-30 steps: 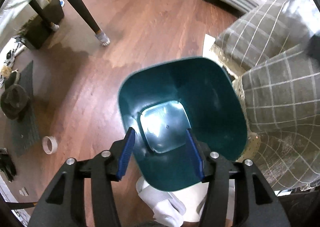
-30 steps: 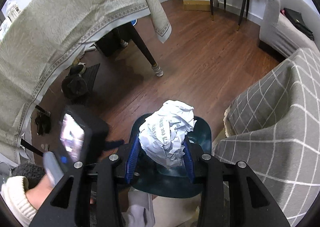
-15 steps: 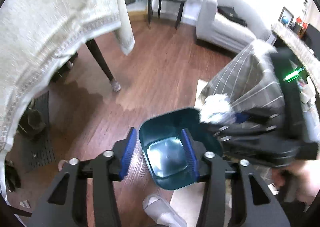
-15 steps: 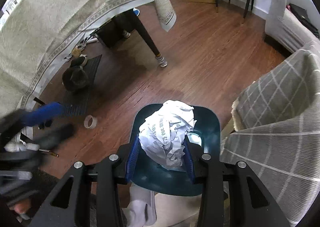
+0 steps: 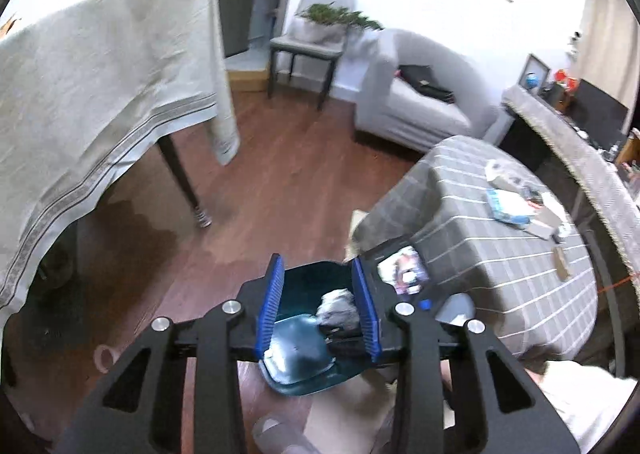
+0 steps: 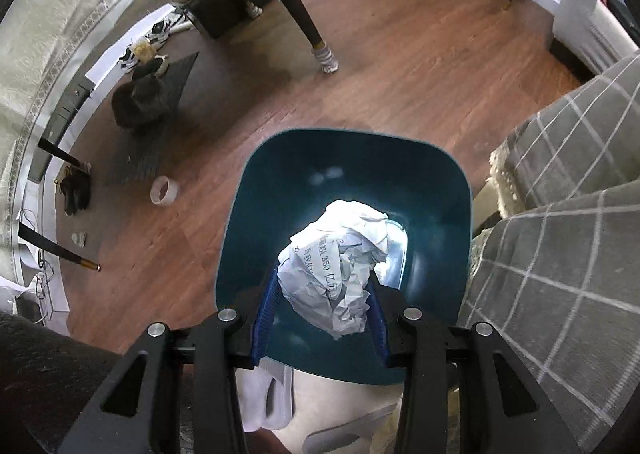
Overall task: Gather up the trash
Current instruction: 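Open the right gripper to drop the paper ball into the bin, then move both tools back over the table toward the wipes pack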
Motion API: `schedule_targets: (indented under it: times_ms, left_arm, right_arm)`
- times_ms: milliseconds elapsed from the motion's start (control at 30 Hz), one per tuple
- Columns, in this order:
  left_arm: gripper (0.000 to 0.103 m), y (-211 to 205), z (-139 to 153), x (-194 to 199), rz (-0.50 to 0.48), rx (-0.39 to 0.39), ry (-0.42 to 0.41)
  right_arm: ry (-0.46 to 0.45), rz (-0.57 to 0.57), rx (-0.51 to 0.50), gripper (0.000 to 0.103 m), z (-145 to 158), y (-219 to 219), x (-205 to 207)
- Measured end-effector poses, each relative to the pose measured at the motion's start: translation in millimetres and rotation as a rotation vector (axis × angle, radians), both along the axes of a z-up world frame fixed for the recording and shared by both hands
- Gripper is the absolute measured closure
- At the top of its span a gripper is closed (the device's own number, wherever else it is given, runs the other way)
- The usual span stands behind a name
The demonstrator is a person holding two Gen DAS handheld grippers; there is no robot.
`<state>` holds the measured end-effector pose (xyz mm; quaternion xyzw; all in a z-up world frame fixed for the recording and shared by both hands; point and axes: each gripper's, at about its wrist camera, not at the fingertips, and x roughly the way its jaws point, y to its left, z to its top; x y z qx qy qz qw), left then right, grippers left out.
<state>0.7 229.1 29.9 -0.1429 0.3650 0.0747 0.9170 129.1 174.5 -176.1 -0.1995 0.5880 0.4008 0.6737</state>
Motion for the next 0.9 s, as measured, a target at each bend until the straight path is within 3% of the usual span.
schedule_targets:
  times_ms: [333,367,433,533,733,900]
  left_arm:
    - [0.066,5.0,-2.5,3.2,0.042,-0.041,0.020]
    - [0.066,3.8,-1.7,3.2,0.039,-0.039,0.019]
    - [0.064,1.0,-0.1,3.5,0.038,-0.035,0.015]
    - [0.059,-0.5,0.6,4.9,0.037,-0.037,0.010]
    - [0.059,-2.8,6.9,1.6,0.051,-0.002,-0.012]
    - [0.057,-6.8,24.3,-3.0,0.072,0.037,-0.053]
  right_arm:
    - [0.032,0.035,-0.064,0.060,-26.9,3.6,-6.6]
    - [0.043,0.034,-0.063,0.057,-30.1,1.7,-6.9]
    - [0.062,0.024,-0.087,0.039,-37.7,-0.9,-6.5]
    - [0.067,0.028,-0.110,0.037,-42.1,-3.0,-7.7]
    - [0.056,0.028,-0.022,0.036,-15.5,-2.2,-7.6]
    - [-0.029,0.044,0.092,0.036,41.9,2.0,-11.2]
